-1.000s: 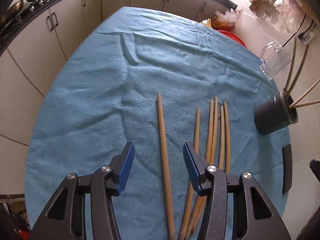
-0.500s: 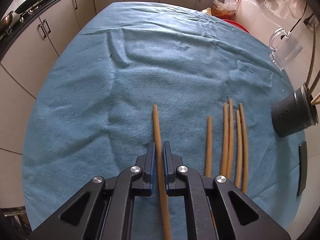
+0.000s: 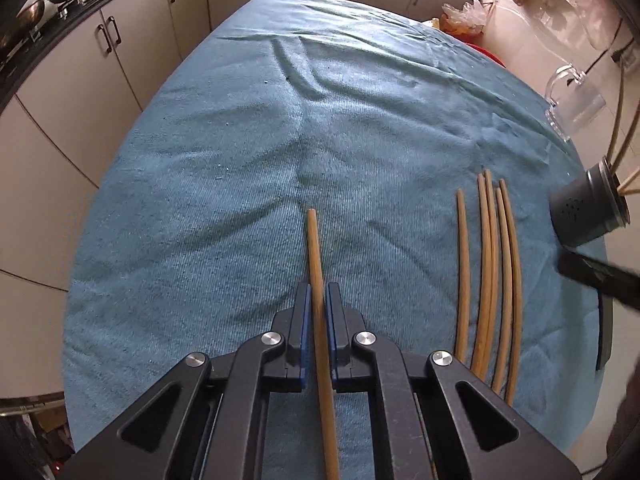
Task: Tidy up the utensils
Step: 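Close the left tool on a chopstick while the right tool grasps another chopstick, then lift both chopsticks upright and carry them over the black cup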
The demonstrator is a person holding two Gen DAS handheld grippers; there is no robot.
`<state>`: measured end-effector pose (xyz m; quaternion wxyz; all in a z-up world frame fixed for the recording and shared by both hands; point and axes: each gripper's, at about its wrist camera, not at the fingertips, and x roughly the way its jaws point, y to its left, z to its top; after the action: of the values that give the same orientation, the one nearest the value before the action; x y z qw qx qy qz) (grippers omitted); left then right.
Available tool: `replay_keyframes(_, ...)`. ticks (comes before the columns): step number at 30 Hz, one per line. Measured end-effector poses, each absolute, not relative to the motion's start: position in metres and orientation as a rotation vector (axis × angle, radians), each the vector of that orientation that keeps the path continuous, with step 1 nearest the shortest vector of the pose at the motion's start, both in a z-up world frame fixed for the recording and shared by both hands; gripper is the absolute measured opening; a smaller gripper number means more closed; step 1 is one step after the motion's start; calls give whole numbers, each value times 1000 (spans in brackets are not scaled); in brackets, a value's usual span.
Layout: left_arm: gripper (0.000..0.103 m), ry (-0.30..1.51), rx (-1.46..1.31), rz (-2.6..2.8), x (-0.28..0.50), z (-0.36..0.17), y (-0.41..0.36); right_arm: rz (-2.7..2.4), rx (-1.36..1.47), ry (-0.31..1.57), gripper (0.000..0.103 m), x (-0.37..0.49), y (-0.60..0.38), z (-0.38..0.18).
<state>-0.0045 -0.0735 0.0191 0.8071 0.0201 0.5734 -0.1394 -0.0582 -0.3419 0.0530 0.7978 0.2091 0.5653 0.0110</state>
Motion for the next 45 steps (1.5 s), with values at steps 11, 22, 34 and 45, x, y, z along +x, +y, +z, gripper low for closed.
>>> replay_keyframes(11, 7, 1229, 55, -321, -6, 19, -73, -57, 486, 1323, 21, -12, -344, 12)
replay_keyframes(22, 6, 1216, 95, -327, 13, 19, -91, -77, 310, 1346, 7, 14, -328, 12)
replay_keyframes(34, 6, 1050, -31, -354, -5, 91, -69, 61, 370, 1010, 7, -46, -329, 107)
replay_keyframes(45, 6, 935, -57, -349, -38, 144, -65, 93, 385, 830, 7, -109, -336, 151)
